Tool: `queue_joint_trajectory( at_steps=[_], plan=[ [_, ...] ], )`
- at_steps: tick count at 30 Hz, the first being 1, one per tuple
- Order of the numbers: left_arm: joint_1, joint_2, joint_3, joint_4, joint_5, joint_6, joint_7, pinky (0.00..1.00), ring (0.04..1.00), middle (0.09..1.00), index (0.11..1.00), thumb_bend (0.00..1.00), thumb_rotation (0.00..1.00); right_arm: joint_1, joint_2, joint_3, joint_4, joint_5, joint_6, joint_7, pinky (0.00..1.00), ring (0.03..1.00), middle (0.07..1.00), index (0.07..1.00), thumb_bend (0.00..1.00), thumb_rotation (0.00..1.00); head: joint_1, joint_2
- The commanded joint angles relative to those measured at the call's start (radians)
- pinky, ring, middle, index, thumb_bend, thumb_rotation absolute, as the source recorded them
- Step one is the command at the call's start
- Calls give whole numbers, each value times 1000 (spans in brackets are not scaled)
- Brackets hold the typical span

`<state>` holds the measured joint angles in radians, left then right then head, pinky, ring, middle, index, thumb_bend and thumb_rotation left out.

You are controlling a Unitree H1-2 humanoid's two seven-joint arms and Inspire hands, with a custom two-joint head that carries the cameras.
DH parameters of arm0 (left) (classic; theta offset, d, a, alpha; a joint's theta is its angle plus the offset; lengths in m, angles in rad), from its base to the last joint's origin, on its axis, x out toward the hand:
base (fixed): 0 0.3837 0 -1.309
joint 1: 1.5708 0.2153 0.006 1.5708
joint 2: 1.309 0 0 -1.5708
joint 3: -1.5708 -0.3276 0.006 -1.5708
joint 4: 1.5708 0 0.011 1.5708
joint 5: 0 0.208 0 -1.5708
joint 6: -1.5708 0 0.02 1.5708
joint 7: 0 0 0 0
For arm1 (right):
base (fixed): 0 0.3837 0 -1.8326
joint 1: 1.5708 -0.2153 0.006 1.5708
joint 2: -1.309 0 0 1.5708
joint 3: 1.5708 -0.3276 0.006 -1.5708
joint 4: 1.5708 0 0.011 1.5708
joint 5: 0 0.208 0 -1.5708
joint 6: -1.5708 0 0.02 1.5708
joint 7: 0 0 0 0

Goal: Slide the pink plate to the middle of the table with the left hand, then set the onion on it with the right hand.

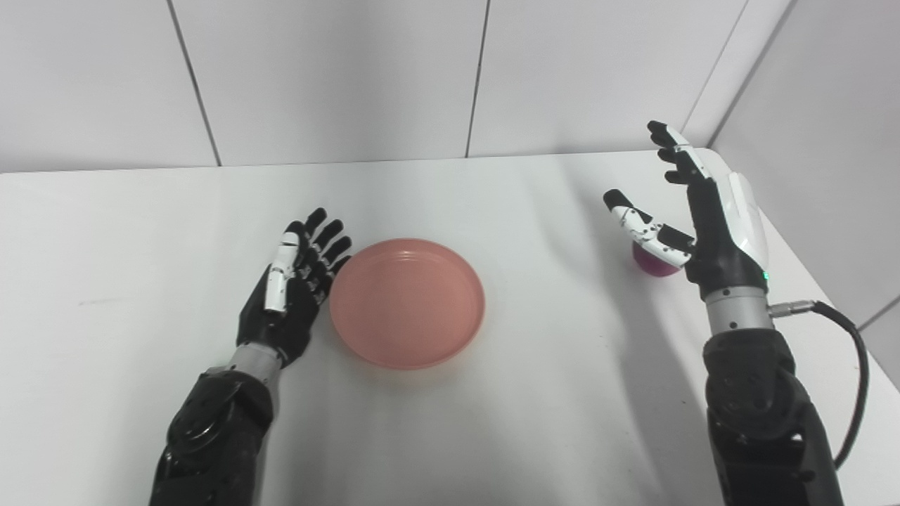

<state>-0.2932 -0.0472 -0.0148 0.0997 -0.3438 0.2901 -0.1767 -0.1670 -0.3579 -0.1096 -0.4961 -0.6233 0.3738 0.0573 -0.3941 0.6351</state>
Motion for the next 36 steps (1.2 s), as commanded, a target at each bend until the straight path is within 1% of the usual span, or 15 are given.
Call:
queue_joint_trajectory(
  at_steps=[1, 3, 4, 5, 9, 11, 12, 14, 15, 17, 21, 24, 29, 34, 36],
  plan=[
    [9, 2, 10, 20, -4, -8, -12, 937, 947, 959, 956, 446, 1000, -37, -37, -25, -23, -33, 10, -4, 758, 852, 883, 907, 775, 438, -6, -4],
    [9, 4, 15, 26, -9, -9, -17, 941, 949, 961, 956, 444, 1000, -44, -45, -37, -17, -45, 25, 2, 753, 852, 884, 911, 783, 432, -21, -11],
    [9, 5, 17, 28, -9, -9, -20, 942, 949, 961, 956, 443, 1000, -48, -49, -43, -12, -52, 33, 4, 734, 844, 880, 915, 805, 434, -21, -11],
    [8, 7, 19, 32, -8, -12, -24, 943, 949, 960, 956, 442, 1000, -53, -54, -50, -5, -53, 37, 4, 724, 839, 877, 917, 816, 434, -36, -17],
    [3, 17, 29, 63, -15, -41, -49, 958, 956, 969, 964, 442, 1000, -60, -65, -59, 14, -78, 43, 5, 730, 850, 893, 930, 860, 371, -49, -24],
    [-1, 22, 32, 75, -16, -53, -58, 956, 957, 972, 968, 448, 1000, -57, -73, -60, 25, -91, 44, 9, 737, 862, 907, 946, 922, 385, -54, -27],
    [-2, 24, 33, 77, -18, -52, -62, 955, 957, 972, 968, 448, 1000, -55, -78, -58, 30, -104, 47, 13, 738, 862, 908, 947, 925, 386, -62, -30],
    [-3, 28, 35, 81, -22, -51, -68, 959, 959, 973, 970, 453, 1000, -53, -83, -59, 37, -122, 57, 21, 720, 848, 900, 946, 965, 391, -73, -35],
    [-3, 29, 36, 82, -24, -51, -70, 962, 961, 975, 973, 451, 1000, -52, -83, -60, 39, -127, 62, 25, 721, 848, 903, 945, 984, 362, -73, -35],
    [-4, 32, 38, 90, -27, -59, -79, 967, 965, 979, 977, 450, 1000, -51, -83, -61, 48, -142, 73, 30, 717, 844, 903, 944, 997, 335, -79, -39],
    [-11, 36, 46, 125, -44, -81, -112, 984, 982, 995, 990, 455, 1000, -45, -91, -61, 76, -173, 81, 35, 709, 841, 902, 942, 1000, 310, -81, -48],
    [-10, 35, 47, 126, -44, -80, -108, 970, 973, 984, 979, 460, 1000, -46, -86, -70, 97, -175, 90, 42, 727, 855, 910, 932, 1000, 294, -89, -53],
    [-6, 36, 50, 132, -49, -88, -118, 975, 973, 982, 979, 463, 1000, -34, -87, -76, 148, -157, 89, 32, 762, 877, 923, 928, 993, 284, -102, -66],
    [-3, 41, 49, 140, -46, -97, -123, 967, 970, 980, 977, 479, 1000, -25, -92, -72, 189, -150, 79, 19, 765, 881, 928, 930, 1000, 322, -106, -73],
    [-1, 42, 51, 138, -45, -91, -119, 953, 960, 973, 970, 481, 1000, -23, -96, -65, 209, -154, 78, 17, 759, 882, 931, 937, 1000, 343, -108, -75]
  ],
)
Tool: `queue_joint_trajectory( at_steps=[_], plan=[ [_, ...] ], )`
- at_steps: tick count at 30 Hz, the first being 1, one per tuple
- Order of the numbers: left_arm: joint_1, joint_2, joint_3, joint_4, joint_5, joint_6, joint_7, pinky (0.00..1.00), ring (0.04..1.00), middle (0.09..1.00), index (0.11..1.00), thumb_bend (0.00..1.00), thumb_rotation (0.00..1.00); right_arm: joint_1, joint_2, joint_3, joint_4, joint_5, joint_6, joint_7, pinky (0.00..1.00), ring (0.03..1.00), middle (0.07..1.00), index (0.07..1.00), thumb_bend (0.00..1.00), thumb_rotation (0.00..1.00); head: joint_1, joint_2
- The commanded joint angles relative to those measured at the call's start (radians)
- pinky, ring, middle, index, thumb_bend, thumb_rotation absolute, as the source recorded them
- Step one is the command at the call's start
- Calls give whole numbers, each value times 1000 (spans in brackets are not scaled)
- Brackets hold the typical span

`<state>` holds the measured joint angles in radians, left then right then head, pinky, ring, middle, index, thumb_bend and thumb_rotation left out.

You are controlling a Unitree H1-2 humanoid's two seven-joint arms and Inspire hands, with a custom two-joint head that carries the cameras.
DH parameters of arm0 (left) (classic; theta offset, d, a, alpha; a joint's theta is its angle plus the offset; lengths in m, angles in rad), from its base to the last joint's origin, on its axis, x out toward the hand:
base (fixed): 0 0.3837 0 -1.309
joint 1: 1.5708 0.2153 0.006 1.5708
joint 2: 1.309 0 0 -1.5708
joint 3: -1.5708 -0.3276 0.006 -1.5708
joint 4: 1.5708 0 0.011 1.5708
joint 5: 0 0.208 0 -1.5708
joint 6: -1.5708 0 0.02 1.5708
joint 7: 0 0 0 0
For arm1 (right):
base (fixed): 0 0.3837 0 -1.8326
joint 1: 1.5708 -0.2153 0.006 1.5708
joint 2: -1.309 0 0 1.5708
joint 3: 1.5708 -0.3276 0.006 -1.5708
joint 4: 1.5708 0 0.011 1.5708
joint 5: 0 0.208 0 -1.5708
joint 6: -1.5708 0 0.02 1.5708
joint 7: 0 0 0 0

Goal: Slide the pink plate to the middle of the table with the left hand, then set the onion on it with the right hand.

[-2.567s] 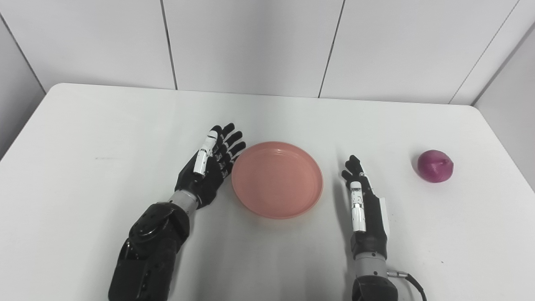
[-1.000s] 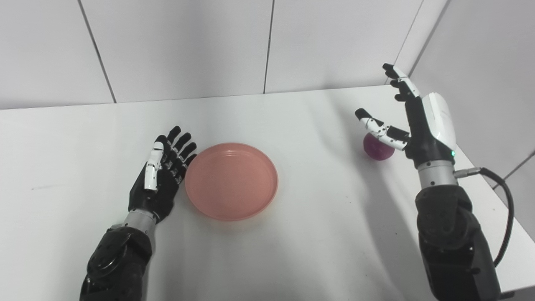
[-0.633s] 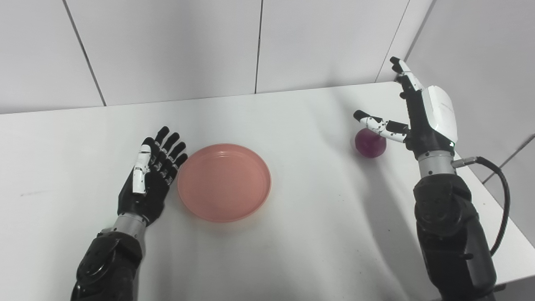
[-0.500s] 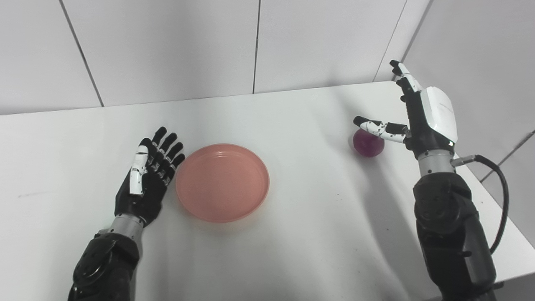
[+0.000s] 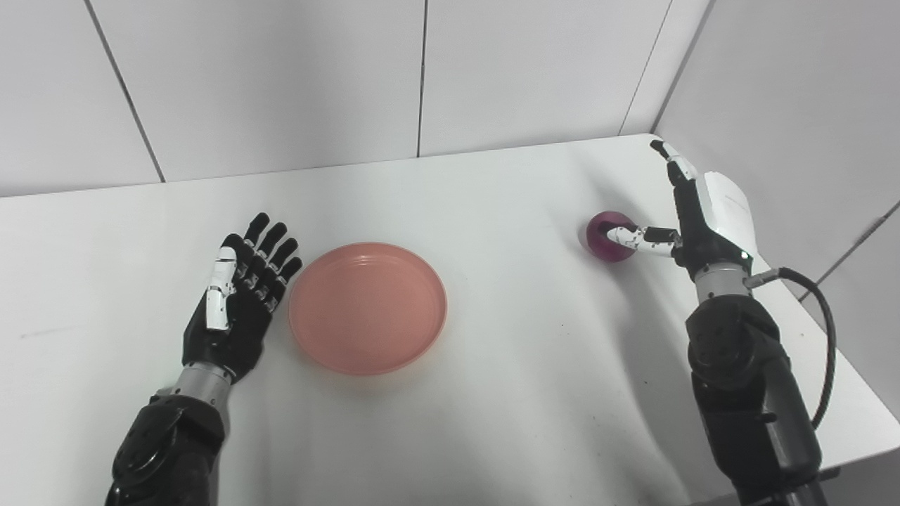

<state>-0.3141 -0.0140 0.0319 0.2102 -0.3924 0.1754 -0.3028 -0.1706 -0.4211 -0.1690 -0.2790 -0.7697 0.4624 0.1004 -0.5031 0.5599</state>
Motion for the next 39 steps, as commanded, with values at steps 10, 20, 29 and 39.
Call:
queue_joint_trajectory(
  at_steps=[10, 20, 29, 39],
  plan=[
    [25, 9, 13, 26, -8, 33, 7, 954, 954, 966, 963, 474, 1000, -27, -40, 14, 78, 12, -1, -20, 758, 882, 925, 952, 1000, 382, -4, -5],
    [28, 12, 9, 24, -17, 34, 3, 952, 954, 966, 963, 471, 1000, -40, -47, 23, 161, 67, -46, -71, 762, 865, 918, 934, 1000, 368, -6, -7],
    [26, 9, 10, 30, -16, 36, 6, 954, 952, 964, 962, 480, 1000, -66, -76, 60, 220, 83, -50, -92, 741, 842, 889, 897, 1000, 359, -6, -14],
    [25, 8, 11, 34, -16, 31, 2, 954, 953, 965, 963, 481, 1000, -101, -99, 85, 272, 106, -41, -88, 739, 838, 879, 889, 991, 352, -5, -15]
  ],
)
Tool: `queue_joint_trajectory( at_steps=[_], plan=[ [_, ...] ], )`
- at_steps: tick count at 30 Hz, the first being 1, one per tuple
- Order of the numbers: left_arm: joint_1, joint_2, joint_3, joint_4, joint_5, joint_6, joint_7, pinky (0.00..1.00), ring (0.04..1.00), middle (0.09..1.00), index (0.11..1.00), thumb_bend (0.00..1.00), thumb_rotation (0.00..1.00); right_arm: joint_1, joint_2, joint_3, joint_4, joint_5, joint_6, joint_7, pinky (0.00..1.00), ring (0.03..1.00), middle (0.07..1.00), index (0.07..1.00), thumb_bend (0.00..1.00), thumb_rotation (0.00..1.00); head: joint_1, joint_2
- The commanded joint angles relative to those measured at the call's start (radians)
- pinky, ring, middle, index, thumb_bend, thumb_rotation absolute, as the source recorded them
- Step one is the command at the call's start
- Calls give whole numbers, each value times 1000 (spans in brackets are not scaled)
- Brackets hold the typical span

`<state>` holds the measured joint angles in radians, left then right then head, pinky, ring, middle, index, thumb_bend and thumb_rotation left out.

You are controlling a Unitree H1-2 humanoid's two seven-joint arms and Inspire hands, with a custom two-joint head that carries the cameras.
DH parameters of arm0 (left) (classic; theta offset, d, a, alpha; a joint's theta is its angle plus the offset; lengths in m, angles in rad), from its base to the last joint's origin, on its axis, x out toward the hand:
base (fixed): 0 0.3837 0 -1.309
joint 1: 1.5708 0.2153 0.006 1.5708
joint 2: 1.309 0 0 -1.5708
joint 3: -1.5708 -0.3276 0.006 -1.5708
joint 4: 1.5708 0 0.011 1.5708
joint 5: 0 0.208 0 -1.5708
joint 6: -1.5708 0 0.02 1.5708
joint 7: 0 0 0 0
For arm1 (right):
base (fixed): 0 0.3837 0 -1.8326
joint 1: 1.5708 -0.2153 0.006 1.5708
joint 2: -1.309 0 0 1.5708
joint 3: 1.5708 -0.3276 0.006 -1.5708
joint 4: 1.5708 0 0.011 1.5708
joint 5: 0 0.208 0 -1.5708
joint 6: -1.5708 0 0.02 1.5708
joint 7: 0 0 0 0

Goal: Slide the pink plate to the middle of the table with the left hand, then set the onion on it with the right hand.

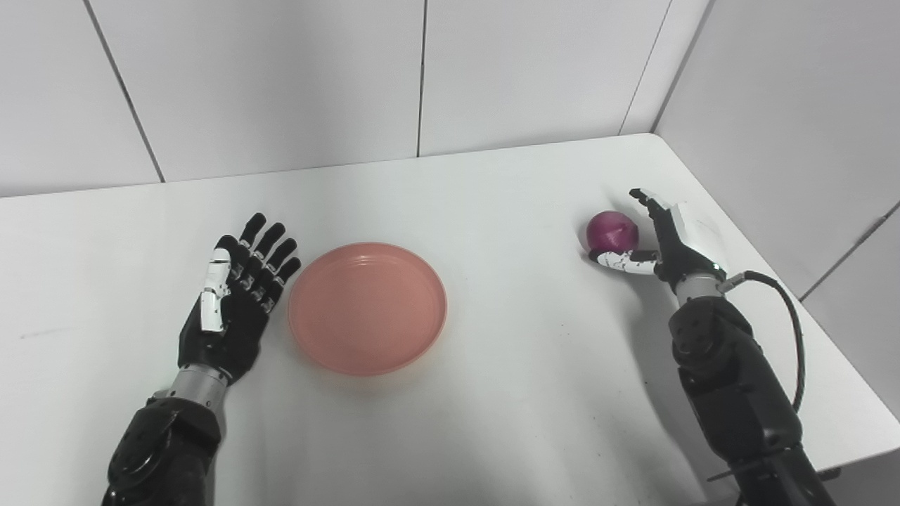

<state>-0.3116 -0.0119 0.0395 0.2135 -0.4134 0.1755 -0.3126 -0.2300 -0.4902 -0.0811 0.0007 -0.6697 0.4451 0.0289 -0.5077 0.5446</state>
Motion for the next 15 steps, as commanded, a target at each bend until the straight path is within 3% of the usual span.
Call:
queue_joint_trajectory(
  at_steps=[1, 10, 15],
  plan=[
    [23, 6, 4, 31, 6, 31, 12, 952, 952, 965, 963, 480, 1000, -44, -30, -2, -4, 10, -23, -16, 736, 834, 874, 886, 989, 347, 0, 1],
    [26, 4, 4, 27, 7, 30, 13, 951, 950, 963, 960, 480, 1000, -63, -37, 15, 15, 27, -4, -11, 720, 817, 856, 862, 974, 316, 0, 4],
    [29, 2, 3, 17, 12, 36, 21, 946, 946, 959, 957, 483, 1000, -65, -40, 18, 9, 30, 0, -5, 645, 755, 810, 832, 948, 315, 2, 8]
  ],
)
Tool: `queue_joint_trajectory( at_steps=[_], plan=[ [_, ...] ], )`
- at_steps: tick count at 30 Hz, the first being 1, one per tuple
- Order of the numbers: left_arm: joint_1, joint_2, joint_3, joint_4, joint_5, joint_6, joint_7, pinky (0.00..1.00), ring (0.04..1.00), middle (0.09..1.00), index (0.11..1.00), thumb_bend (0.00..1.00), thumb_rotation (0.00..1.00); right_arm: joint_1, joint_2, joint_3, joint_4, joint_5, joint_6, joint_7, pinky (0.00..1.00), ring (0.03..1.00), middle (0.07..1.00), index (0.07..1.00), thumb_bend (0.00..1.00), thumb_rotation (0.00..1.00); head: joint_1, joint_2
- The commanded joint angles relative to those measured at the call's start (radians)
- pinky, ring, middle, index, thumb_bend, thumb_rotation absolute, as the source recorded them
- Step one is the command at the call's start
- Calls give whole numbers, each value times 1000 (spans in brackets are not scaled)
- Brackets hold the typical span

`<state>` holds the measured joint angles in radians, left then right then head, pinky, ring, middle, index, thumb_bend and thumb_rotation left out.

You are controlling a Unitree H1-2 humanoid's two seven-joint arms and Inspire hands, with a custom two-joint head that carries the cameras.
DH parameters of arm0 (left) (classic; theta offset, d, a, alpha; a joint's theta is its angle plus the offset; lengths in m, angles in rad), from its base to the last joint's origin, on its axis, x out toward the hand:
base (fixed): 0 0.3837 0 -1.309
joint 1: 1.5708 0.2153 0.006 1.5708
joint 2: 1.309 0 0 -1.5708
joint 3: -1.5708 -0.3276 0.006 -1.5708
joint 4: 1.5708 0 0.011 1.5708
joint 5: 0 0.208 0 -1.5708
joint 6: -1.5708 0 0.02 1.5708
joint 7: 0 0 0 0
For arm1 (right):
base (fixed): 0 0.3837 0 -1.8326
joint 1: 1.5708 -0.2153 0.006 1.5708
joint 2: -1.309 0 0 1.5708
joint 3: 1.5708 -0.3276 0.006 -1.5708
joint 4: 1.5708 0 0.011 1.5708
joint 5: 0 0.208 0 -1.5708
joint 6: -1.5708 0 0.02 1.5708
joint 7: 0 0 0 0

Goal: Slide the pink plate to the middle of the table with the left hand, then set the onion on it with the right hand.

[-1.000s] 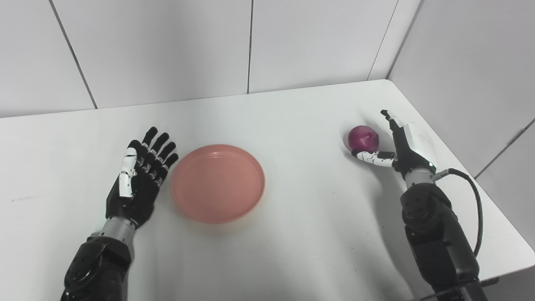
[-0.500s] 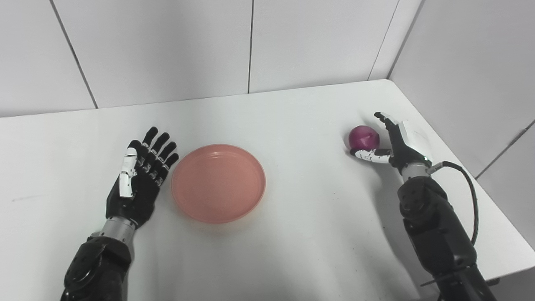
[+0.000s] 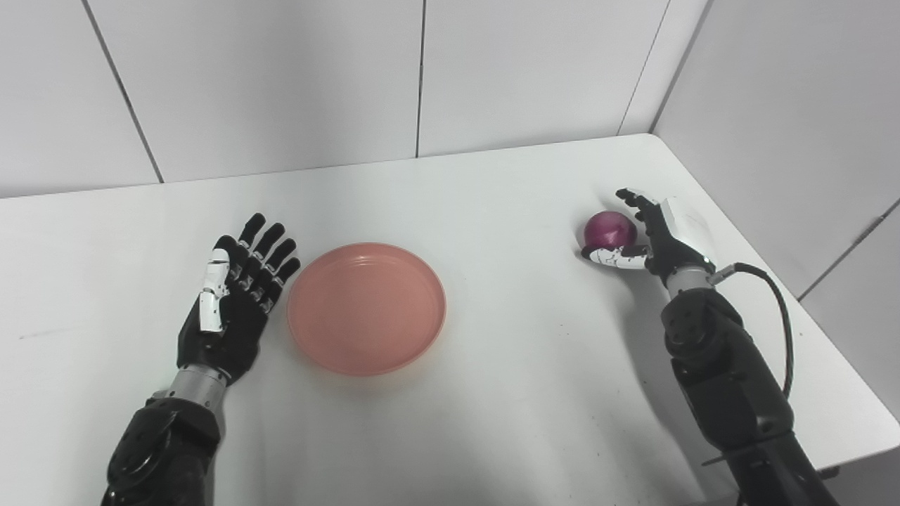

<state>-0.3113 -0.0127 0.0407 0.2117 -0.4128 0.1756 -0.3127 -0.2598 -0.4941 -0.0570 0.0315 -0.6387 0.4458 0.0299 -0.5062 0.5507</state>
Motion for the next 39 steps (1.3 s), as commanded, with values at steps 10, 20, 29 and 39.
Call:
queue_joint_trajectory(
  at_steps=[10, 20, 29, 39],
  plan=[
    [28, 5, 0, 19, 9, 37, 15, 951, 951, 967, 968, 487, 1000, -43, -55, 21, -36, -11, 15, 44, 497, 568, 627, 632, 859, 209, 2, 4],
    [28, 7, 1, 18, 5, 39, 13, 957, 958, 972, 973, 490, 1000, -48, -71, 33, -31, -25, 23, 89, 379, 467, 531, 487, 524, 126, 2, 9],
    [30, 6, 4, 14, 4, 42, 17, 954, 953, 967, 966, 483, 1000, -36, -64, 8, -46, -43, 24, 116, 346, 423, 446, 523, 525, 0, 1, 13],
    [31, 4, 2, 9, 9, 42, 20, 952, 950, 966, 965, 478, 1000, -30, -48, -4, -81, -61, 22, 101, 358, 452, 462, 507, 528, 0, 9, 14]
  ],
)
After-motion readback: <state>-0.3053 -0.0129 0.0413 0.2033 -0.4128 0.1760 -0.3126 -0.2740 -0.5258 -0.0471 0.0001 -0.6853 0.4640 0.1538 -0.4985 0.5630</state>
